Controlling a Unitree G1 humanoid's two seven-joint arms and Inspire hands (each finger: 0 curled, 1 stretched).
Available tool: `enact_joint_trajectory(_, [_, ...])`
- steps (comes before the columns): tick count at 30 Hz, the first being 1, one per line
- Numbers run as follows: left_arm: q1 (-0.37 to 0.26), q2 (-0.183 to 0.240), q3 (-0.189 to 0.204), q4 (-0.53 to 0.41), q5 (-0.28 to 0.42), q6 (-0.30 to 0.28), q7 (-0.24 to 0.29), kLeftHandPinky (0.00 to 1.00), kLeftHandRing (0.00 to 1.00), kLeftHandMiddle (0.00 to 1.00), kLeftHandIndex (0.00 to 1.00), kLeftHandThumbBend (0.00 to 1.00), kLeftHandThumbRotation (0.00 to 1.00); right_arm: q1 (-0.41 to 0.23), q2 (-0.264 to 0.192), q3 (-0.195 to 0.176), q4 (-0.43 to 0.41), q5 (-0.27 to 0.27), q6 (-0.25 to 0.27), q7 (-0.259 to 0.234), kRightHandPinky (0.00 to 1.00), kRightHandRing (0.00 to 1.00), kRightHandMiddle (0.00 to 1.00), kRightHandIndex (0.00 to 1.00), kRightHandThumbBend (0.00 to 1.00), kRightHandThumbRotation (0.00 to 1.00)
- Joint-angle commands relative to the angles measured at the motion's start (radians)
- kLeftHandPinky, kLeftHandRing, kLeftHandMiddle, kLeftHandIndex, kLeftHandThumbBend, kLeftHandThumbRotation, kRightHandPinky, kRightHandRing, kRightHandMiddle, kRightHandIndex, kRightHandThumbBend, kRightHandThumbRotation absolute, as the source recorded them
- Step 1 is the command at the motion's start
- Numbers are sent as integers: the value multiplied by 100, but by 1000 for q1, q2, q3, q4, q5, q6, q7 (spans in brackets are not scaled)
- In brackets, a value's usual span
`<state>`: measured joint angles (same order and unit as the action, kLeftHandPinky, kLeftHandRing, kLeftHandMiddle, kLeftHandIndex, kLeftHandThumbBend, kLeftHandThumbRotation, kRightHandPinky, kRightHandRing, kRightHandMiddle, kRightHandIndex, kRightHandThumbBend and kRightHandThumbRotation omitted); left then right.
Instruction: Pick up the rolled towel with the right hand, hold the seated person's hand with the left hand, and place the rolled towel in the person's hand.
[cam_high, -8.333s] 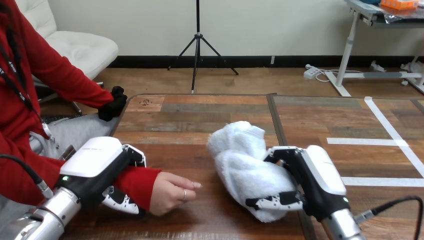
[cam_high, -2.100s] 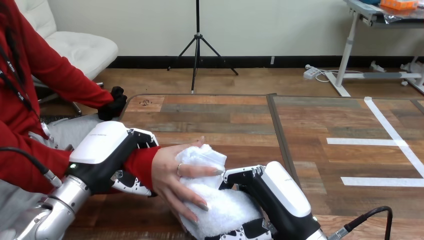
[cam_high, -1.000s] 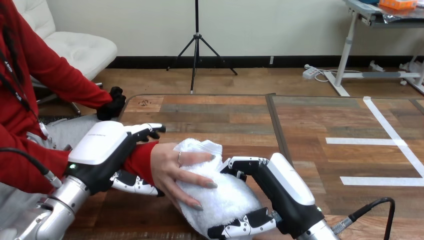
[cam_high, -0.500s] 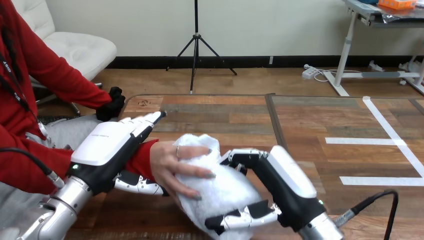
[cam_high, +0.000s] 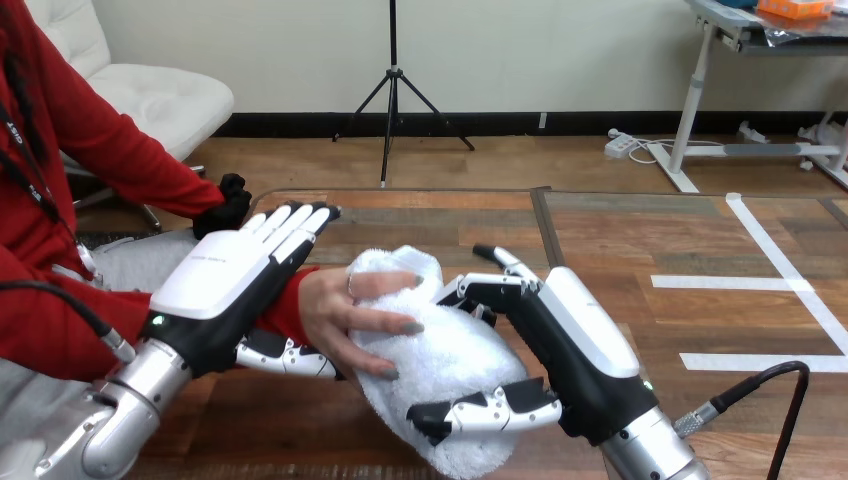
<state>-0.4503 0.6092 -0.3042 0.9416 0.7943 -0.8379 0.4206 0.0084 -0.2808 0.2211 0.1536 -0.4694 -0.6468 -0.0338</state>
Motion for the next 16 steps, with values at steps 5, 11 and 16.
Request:
enact_joint_trajectory(5, [-72,-19,-30,-24,4,-18,23,100,100,100,100,100,64,-45,22,24,-76,-7,3,14,100,100,100,100,100,89])
enact_joint_trajectory(11, [-66,-17,-40,-24,14,-18,49,100,100,100,100,100,68,-41,18,24,-78,-10,5,13,100,100,100,100,100,91])
enact_joint_trajectory(16, [-61,-14,-50,-27,15,-17,64,100,100,100,100,100,71,-40,14,23,-73,-13,0,12,100,100,100,100,100,91])
